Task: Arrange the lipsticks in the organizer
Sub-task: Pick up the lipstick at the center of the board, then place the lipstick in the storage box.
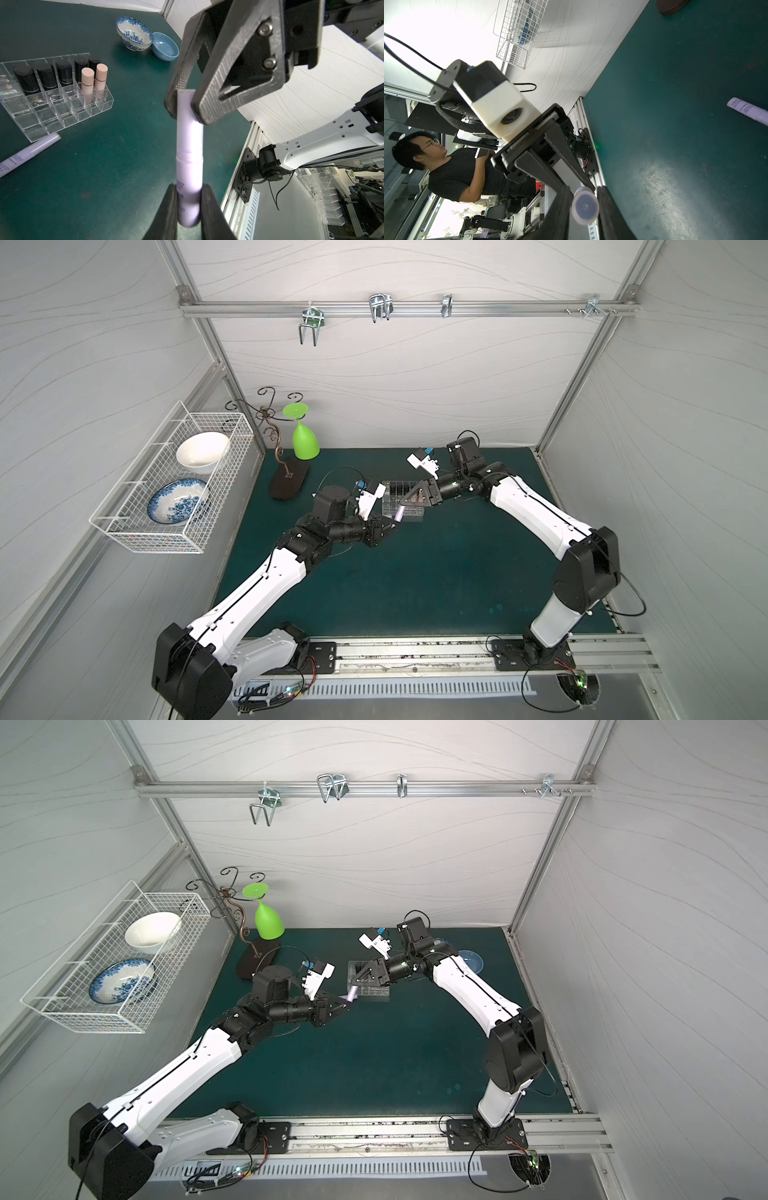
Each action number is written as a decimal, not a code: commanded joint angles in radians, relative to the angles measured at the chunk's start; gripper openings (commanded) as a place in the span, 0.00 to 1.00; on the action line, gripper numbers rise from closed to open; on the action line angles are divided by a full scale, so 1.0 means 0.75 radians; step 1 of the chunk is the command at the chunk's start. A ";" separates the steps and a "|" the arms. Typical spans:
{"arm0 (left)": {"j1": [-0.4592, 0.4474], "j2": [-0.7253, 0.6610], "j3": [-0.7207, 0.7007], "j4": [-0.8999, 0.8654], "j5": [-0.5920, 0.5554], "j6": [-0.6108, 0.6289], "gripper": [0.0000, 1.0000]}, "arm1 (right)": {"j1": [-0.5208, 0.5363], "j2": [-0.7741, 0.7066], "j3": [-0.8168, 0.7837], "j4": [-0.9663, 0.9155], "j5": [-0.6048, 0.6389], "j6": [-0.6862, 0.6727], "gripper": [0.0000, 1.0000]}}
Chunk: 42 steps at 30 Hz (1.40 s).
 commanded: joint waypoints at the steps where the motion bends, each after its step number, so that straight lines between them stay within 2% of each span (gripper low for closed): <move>1: -0.006 -0.030 0.060 0.019 -0.011 0.023 0.22 | 0.012 0.004 0.036 -0.022 0.002 -0.022 0.23; 3: -0.006 -0.031 0.058 0.011 -0.041 0.025 0.28 | 0.013 0.005 0.035 -0.033 0.021 -0.023 0.20; 7: -0.005 -0.026 0.056 -0.001 -0.102 0.023 0.34 | 0.013 -0.001 0.031 -0.042 0.057 -0.029 0.17; 12: -0.006 -0.049 0.051 -0.015 -0.190 0.017 0.57 | 0.011 -0.018 0.029 -0.062 0.132 -0.045 0.16; 15: -0.006 -0.083 0.036 -0.018 -0.287 -0.002 0.71 | 0.010 -0.036 0.028 -0.086 0.252 -0.066 0.15; 19: -0.006 -0.119 0.008 -0.015 -0.424 -0.015 0.82 | 0.012 -0.072 0.006 -0.085 0.519 -0.084 0.15; 23: -0.004 -0.125 -0.010 -0.027 -0.563 -0.036 0.82 | 0.037 -0.087 -0.004 -0.049 0.811 -0.115 0.15; 25: 0.000 -0.111 -0.015 -0.045 -0.635 -0.047 0.82 | 0.075 -0.076 -0.005 -0.013 1.018 -0.150 0.15; 30: 0.043 -0.063 -0.050 -0.033 -0.664 -0.069 0.81 | 0.161 0.020 0.020 0.103 1.340 -0.258 0.14; 37: 0.096 -0.014 -0.097 0.026 -0.616 -0.088 0.81 | 0.188 0.214 0.050 0.311 1.532 -0.339 0.15; 42: 0.105 0.008 -0.106 0.041 -0.612 -0.083 0.80 | 0.187 0.366 0.157 0.329 1.602 -0.396 0.15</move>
